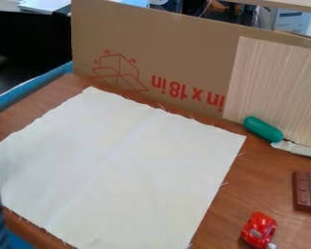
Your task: Fold the cloth from bottom left to top right
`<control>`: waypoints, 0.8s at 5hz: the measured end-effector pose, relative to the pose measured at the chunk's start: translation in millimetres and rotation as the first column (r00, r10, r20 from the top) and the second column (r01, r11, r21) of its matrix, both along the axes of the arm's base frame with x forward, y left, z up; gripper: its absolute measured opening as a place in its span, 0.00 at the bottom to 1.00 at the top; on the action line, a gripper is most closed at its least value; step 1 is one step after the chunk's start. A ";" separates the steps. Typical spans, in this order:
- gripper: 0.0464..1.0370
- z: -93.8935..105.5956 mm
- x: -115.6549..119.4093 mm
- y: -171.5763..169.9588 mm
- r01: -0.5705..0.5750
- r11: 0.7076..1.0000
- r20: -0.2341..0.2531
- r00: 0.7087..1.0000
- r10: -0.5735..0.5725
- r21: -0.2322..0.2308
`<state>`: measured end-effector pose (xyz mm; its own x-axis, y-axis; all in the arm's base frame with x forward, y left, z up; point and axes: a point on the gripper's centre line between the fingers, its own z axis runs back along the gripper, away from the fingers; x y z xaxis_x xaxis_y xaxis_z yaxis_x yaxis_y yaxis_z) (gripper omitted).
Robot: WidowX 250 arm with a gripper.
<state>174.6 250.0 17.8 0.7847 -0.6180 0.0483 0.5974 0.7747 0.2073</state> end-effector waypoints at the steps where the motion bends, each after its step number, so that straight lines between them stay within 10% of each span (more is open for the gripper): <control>1: 0.96 -0.4 0.6 4.0 0.018 1.000 -0.011 1.000 -0.018 -0.006; 3: 0.92 -12.6 0.5 16.6 0.030 0.999 -0.035 0.999 -0.031 -0.034; 4: 0.63 -15.7 -0.2 18.9 0.025 0.997 -0.066 0.997 -0.029 -0.067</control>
<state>174.4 268.8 2.1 0.7708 -0.6360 0.0374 0.6289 0.7689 0.1150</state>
